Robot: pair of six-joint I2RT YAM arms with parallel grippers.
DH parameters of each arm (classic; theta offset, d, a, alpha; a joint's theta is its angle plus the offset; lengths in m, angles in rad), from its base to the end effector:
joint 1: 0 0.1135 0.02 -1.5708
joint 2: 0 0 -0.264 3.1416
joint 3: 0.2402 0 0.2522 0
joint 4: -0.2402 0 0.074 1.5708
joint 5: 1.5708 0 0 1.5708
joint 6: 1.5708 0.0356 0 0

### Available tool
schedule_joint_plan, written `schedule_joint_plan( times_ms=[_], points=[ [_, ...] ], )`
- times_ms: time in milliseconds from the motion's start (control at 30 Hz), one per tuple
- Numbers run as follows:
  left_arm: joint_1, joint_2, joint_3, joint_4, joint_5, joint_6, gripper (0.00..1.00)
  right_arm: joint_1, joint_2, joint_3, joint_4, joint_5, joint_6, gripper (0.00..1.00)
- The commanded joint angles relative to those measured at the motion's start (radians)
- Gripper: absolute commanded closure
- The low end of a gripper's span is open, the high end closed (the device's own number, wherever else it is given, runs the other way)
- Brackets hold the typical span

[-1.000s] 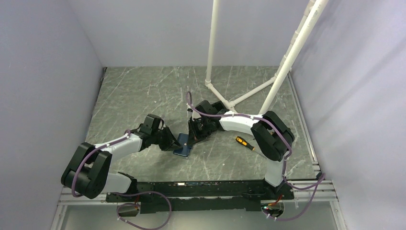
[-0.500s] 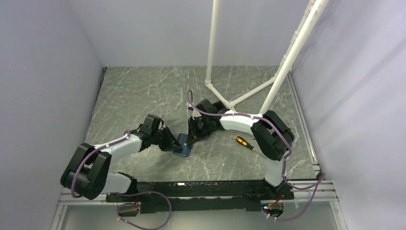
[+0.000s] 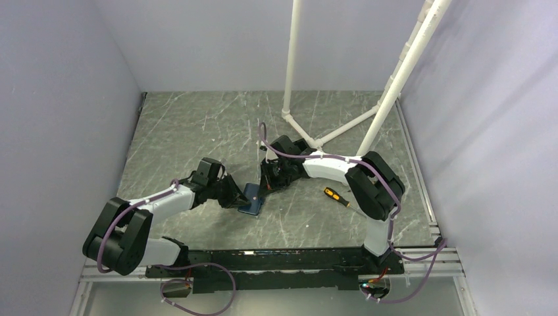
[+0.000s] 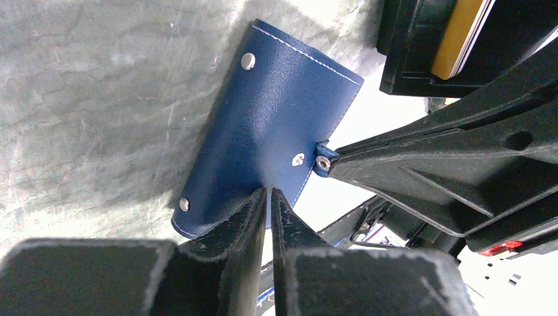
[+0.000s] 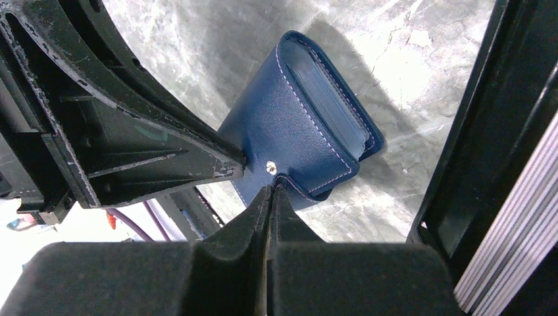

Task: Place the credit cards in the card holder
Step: Close the card holder at the center of the board.

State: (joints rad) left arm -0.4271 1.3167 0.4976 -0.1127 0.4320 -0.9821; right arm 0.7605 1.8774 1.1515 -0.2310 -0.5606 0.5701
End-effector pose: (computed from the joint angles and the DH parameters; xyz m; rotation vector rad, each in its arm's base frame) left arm 0.2015 -0.1081 0.1457 -0.5589 2.6879 -1.0445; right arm 0.2642 0.2775 0.1623 -0.5137 2.7270 1.1666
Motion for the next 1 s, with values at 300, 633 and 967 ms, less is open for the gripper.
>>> schedule_joint_plan(
  times_ms=[300,633,967],
  points=[
    [-0.008,0.015,-0.027,-0.111,-0.052,0.025,0.84,0.023,-0.005,0.062,0.012,0.034,-0.016,1.00],
    [-0.008,0.024,-0.027,-0.101,-0.045,0.026,0.84,0.061,0.036,0.129,-0.066,0.097,-0.033,1.00],
    [-0.007,0.039,-0.009,-0.107,-0.028,0.038,0.81,0.072,0.042,0.111,-0.025,0.083,0.042,1.00]
  ],
)
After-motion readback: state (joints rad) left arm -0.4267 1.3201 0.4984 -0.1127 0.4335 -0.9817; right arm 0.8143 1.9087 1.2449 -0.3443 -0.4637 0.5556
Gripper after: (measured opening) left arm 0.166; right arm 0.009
